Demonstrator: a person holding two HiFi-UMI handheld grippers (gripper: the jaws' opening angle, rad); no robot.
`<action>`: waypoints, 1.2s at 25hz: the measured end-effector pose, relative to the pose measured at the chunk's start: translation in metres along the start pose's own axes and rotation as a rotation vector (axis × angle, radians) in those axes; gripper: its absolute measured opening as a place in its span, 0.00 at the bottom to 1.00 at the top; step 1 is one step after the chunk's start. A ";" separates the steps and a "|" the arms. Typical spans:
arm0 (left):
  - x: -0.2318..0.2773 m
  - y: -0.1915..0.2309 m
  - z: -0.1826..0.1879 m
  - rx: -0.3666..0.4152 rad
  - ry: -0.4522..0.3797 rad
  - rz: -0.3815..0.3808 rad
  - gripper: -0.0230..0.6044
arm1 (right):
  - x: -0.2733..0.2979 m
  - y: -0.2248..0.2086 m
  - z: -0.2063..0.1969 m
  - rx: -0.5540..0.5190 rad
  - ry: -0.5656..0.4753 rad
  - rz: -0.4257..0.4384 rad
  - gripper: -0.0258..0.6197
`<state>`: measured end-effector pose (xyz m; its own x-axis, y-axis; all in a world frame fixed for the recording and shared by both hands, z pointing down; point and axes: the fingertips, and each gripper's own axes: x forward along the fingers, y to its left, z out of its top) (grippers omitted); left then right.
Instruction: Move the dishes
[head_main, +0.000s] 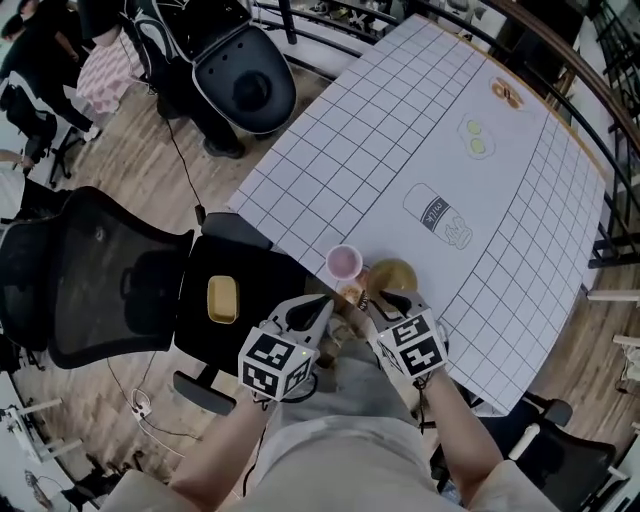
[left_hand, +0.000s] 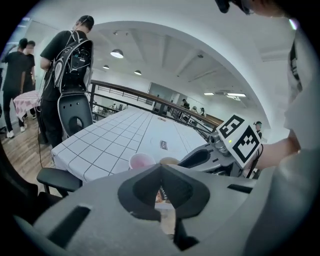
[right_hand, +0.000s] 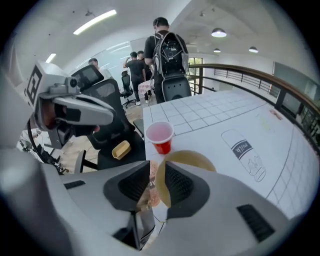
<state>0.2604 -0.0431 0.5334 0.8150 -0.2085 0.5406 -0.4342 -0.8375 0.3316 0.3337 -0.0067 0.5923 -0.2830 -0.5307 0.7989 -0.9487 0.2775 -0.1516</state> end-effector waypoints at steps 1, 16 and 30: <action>-0.005 0.002 0.002 -0.006 -0.012 0.009 0.06 | -0.006 0.002 0.010 -0.005 -0.022 0.000 0.20; -0.150 0.004 0.106 0.127 -0.311 0.200 0.06 | -0.092 0.099 0.175 -0.173 -0.405 0.143 0.10; -0.275 0.024 0.151 0.084 -0.512 0.459 0.06 | -0.171 0.214 0.275 -0.470 -0.608 0.379 0.09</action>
<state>0.0831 -0.0821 0.2763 0.6432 -0.7462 0.1719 -0.7643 -0.6394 0.0842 0.1405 -0.0771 0.2635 -0.7229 -0.6354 0.2716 -0.6561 0.7545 0.0188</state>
